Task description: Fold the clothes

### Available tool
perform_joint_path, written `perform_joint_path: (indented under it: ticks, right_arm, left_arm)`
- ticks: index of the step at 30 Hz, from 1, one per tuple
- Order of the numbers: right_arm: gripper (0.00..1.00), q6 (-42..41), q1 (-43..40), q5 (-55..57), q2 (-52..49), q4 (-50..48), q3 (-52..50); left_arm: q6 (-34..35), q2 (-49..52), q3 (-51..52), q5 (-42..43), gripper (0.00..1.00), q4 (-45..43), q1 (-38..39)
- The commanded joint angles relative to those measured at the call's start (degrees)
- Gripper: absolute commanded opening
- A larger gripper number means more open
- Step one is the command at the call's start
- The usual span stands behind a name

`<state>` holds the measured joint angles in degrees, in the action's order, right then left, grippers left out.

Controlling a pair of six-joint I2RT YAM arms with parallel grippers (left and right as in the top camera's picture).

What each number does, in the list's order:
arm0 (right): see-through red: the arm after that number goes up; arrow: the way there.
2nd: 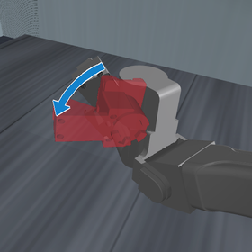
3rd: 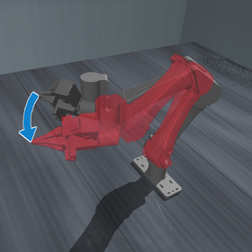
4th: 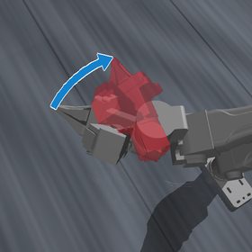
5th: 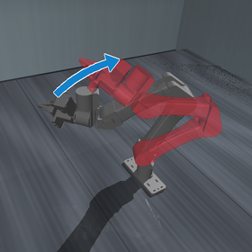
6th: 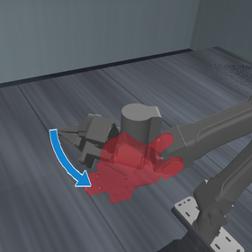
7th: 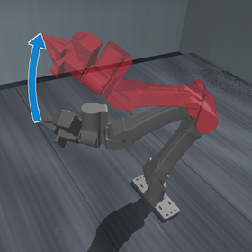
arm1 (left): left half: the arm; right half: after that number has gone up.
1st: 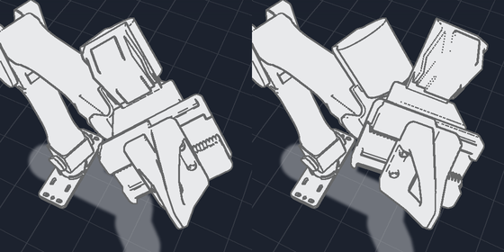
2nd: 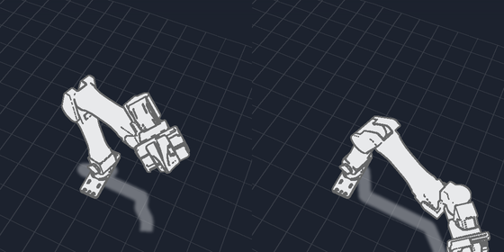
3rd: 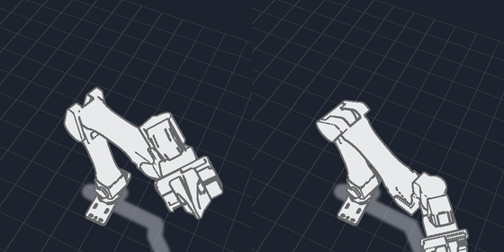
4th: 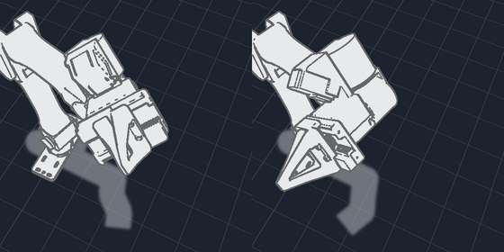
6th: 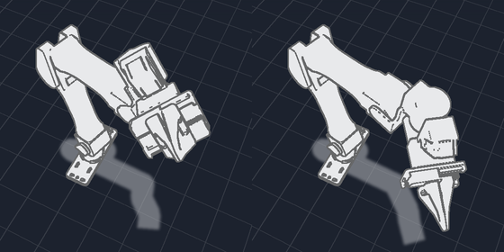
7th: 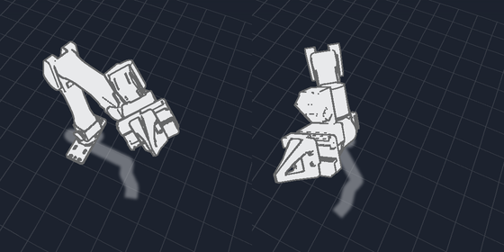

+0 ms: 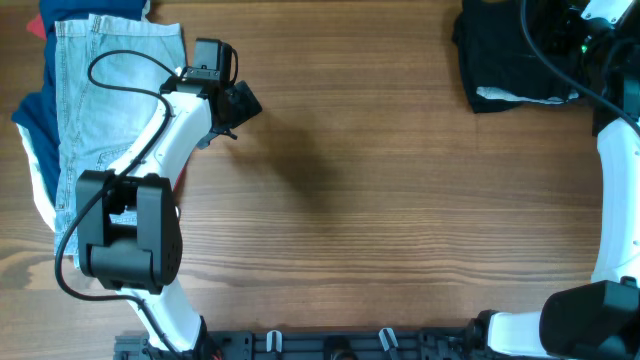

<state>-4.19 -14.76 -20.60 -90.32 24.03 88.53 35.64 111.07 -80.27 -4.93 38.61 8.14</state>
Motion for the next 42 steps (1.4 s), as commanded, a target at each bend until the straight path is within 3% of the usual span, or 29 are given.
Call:
perform_joint_path:
  ticks: [1, 7, 16, 26, 32, 42]
  right_arm:
    - [1.0, 1.16, -0.09, 0.72, -0.59, 0.07, -0.09]
    - [1.0, 1.16, -0.09, 0.72, -0.59, 0.07, -0.09]
    - [1.0, 1.14, -0.09, 0.72, -0.59, 0.33, -0.09]
    - [1.0, 1.16, -0.09, 0.72, -0.59, 0.48, -0.09]
    - [1.0, 1.16, -0.09, 0.72, -0.59, 0.48, -0.09]
    - [1.0, 1.16, -0.09, 0.72, -0.59, 0.48, -0.09]
  left_arm:
    - [-0.92, -1.44, -0.2, -3.21, 1.0, 1.95, -0.09]
    - [-1.14, -1.55, -0.2, -3.5, 1.0, -0.5, -0.13]
    - [-18.99, -12.76, -0.2, -3.56, 1.0, -14.43, 0.42]
    - [-20.7, -32.7, 0.87, -3.69, 1.0, -8.2, -6.91]
    - [-23.34, -45.83, 11.15, -0.24, 1.0, -9.88, -13.33]
    - [-23.5, -71.73, 39.1, 1.46, 1.0, -20.63, -18.05]
